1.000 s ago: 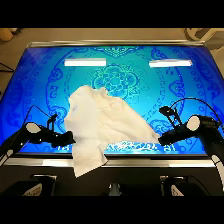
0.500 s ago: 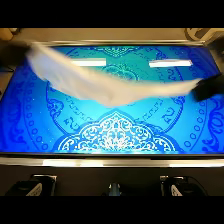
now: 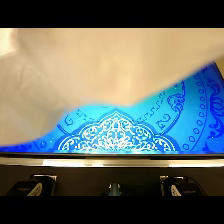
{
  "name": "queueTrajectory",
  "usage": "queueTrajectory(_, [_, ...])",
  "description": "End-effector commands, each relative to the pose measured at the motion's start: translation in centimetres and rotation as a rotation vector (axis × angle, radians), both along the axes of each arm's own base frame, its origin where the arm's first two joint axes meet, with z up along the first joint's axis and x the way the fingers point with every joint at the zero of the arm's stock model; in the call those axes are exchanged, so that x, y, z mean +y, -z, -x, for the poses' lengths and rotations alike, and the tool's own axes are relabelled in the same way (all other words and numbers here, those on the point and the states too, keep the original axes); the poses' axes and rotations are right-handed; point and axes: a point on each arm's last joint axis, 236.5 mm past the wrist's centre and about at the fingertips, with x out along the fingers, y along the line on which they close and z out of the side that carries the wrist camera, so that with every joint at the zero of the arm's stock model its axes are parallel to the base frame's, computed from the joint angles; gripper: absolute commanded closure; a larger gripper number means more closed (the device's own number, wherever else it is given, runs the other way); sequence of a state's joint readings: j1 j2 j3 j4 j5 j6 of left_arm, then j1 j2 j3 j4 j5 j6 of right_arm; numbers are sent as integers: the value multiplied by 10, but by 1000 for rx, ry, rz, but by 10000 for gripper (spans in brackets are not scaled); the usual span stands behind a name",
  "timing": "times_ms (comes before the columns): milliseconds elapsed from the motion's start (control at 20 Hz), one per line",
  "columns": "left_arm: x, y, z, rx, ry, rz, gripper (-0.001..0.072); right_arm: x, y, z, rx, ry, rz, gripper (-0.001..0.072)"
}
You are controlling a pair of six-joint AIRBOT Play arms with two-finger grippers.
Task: Fold the shirts.
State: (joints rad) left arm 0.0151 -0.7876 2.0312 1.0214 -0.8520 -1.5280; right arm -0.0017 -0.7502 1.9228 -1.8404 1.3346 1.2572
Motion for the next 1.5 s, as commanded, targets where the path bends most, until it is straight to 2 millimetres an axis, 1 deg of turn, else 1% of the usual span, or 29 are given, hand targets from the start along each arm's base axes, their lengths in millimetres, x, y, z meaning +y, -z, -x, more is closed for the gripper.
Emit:
queueTrajectory(0, [-5,23,-6,95,5,-41,683,-6,16,15,80,26,0,689])
queueTrajectory(200, [-11,62,-27,235,23,-89,683,-6,31,19,156,22,21,689])
queueTrajectory(300, [-13,79,-36,290,28,-117,682,-5,39,17,191,20,16,689])
queueTrajectory(400, [-14,95,-43,338,32,-142,683,-2,47,16,230,4,15,689])
queueTrajectory(500, [-16,109,-46,381,38,-171,683,-2,57,16,283,-2,31,689])
queueTrajectory(550, [-17,111,-42,368,32,-222,683,-2,61,18,304,-8,49,689])
queueTrajectory(650, [-18,101,-23,305,16,-262,683,-2,63,29,322,-13,64,689])
queueTrajectory(800, [-18,88,15,239,11,-248,684,-1,68,49,339,-11,49,689])
queueTrajectory(900, [-15,78,30,210,5,-200,684,-1,69,52,341,-10,47,689])
queueTrajectory(950, [-14,74,31,203,7,-173,684,-1,70,50,345,-10,48,689])
queueTrajectory(1000, [-14,74,28,210,10,-163,684,-2,72,45,358,-8,48,690])
queueTrajectory(1050, [-14,80,18,238,13,-166,684,-2,76,39,381,-8,46,690])
queueTrajectory(1100, [-14,92,3,286,15,-174,684,-2,84,30,421,-9,44,690])
queueTrajectory(1150, [-11,112,-20,365,7,-192,684,-1,95,17,478,-13,50,690])
queueTrajectory(1200, [-9,135,-45,451,2,-207,684,-2,110,-3,547,-18,56,690])
queueTrajectory(1250, [-6,164,-75,547,1,-216,684,-1,131,-22,634,-20,50,689])
queueTrajectory(1300, [-4,195,-105,640,5,-219,684,0,159,-44,747,-26,42,689])
queueTrajectory(1350, [-3,236,-137,753,16,-230,683,6,197,-68,878,-52,29,689])
queueTrajectory(1400, [-3,280,-165,867,31,-237,682,16,239,-92,996,-101,11,689])
queueTrajectory(1450, [-3,332,-191,986,48,-251,681,28,281,-114,1086,-156,-13,688])
